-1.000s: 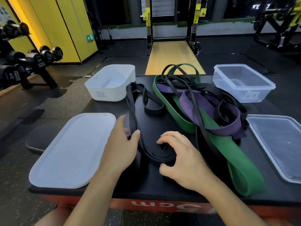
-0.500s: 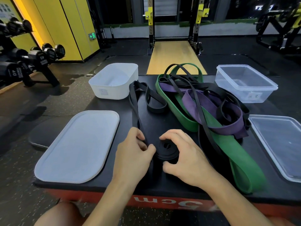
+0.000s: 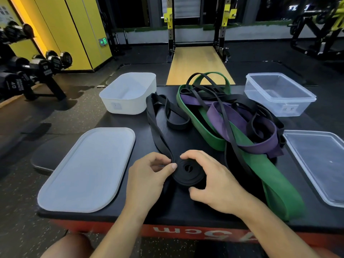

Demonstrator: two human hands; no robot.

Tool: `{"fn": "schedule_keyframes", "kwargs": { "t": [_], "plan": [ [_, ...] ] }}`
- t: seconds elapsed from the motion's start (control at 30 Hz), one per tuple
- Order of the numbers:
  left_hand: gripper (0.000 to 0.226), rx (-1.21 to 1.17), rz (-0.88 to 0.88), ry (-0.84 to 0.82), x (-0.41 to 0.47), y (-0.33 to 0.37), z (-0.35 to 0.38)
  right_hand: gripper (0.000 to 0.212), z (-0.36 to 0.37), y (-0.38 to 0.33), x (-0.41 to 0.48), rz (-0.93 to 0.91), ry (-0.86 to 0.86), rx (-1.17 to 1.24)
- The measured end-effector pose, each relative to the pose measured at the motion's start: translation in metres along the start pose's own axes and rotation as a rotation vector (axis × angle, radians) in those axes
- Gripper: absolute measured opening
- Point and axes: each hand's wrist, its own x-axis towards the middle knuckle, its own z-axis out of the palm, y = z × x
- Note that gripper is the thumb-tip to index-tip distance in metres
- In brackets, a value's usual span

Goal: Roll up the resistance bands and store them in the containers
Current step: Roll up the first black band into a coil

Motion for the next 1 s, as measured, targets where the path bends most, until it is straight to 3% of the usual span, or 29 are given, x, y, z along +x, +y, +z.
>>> {"fn": "schedule_keyframes", "kwargs": {
  "t": [0.23,0.37,0.57,1.0],
  "plan": [
    [0.016,-0.015,-0.038,-0.054,0.01,-0.001,-0.002,0.079,0.005,-0.005,-0.003,0.097,0.032,0.009],
    [0.016,0.0,-0.046,-0.074,0.012,-0.002,-0.002,0.1,0.015,-0.008,0.0,0.143,0.162,-0.212],
    [0.019,-0.004,-0.06,-0.029,0.009,-0.005,-0.003,0.083,0.016,-0.005,0.0,0.128,0.209,-0.199],
    [0.027,0.14,0.009,0.018,-0.004,-0.003,0.002,0.084,0.001,-0.006,-0.003,0.054,0.01,-0.059]
  ]
}}
